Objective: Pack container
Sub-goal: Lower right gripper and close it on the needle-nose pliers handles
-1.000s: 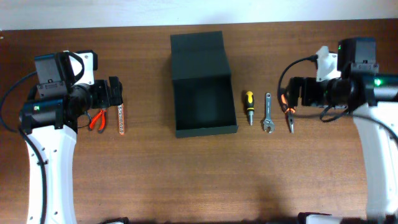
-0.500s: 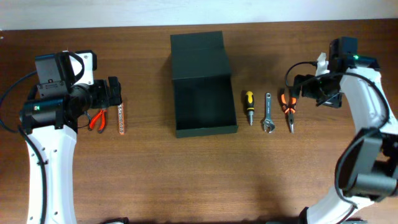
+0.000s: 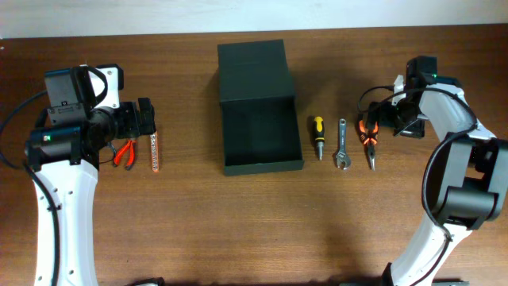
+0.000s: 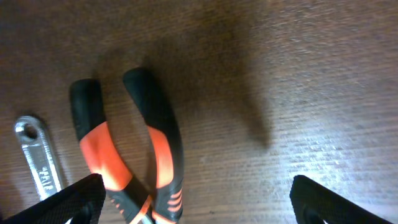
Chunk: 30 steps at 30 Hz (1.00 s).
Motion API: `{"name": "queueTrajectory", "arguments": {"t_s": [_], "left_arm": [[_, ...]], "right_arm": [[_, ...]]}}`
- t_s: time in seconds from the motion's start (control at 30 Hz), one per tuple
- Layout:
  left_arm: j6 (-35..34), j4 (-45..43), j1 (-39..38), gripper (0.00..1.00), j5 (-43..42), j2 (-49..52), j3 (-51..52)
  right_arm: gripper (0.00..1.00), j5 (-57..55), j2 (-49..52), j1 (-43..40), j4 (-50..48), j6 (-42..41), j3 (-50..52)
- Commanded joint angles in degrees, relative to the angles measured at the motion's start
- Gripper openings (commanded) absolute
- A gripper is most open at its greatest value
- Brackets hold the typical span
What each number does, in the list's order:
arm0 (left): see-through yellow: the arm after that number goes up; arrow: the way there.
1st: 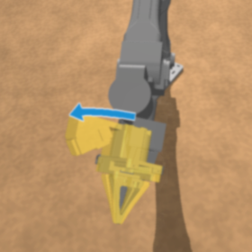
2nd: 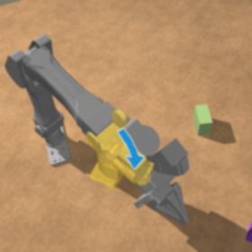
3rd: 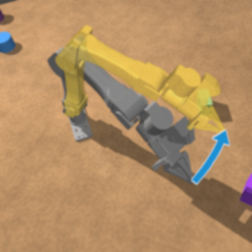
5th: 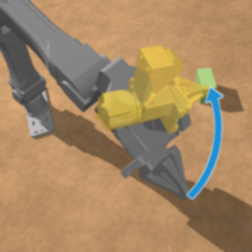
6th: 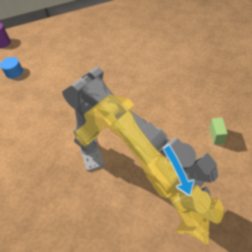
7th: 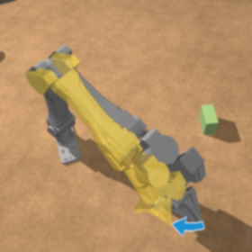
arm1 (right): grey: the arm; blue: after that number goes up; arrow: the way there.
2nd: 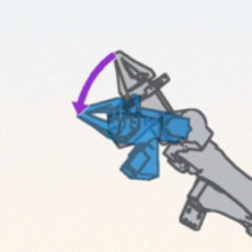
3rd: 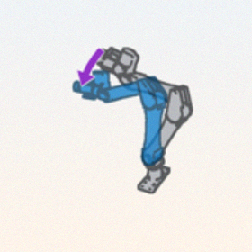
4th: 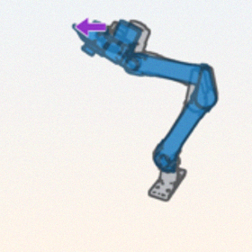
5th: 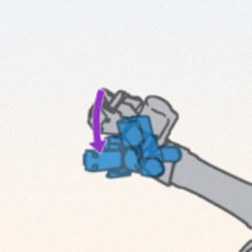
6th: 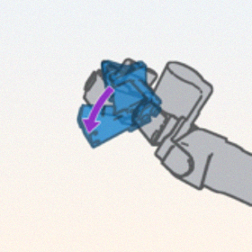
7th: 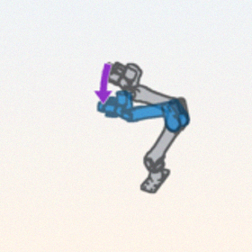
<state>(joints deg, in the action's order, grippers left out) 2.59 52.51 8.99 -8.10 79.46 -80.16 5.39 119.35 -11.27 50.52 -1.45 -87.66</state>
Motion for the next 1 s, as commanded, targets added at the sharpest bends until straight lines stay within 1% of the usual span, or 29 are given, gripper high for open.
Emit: {"name": "queueTrajectory", "arguments": {"t_s": [0.0, 0.27, 0.53, 0.63, 0.73, 0.8, 0.97], "left_arm": [[1.16, -0.15, 0.28, 0.99, 0.44, 0.24, -1.27], [1.16, -0.15, 0.28, 0.99, 0.44, 0.26, -1.27], [1.16, -0.15, 0.28, 0.99, 0.44, 0.26, -1.27], [1.16, -0.15, 0.28, 0.99, 0.46, 0.26, -1.27], [1.16, -0.15, 0.28, 0.99, 0.44, 0.26, -1.27], [1.16, -0.15, 0.28, 0.99, 0.44, 0.26, -1.27], [1.16, -0.15, 0.28, 0.99, 0.44, 0.26, -1.27]], "right_arm": [[0.95, -0.96, 1.09, 0.0, -0.61, 0.81, -0.9], [0.95, -1.25, 2.27, 0.04, -1.97, 1.64, -0.85], [0.89, -1.18, 4.13, 0.04, -1.92, 1.64, -0.74], [0.89, -1.2, 4.13, 0.04, -1.99, 1.64, -0.74], [0.86, -1.18, 4.13, 0.04, -1.97, 1.64, -0.74], [0.8, -1.2, 4.13, 0.04, -1.97, 1.64, -0.74], [0.7, -1.18, 4.15, 0.04, -1.81, 1.62, -0.74]]}}
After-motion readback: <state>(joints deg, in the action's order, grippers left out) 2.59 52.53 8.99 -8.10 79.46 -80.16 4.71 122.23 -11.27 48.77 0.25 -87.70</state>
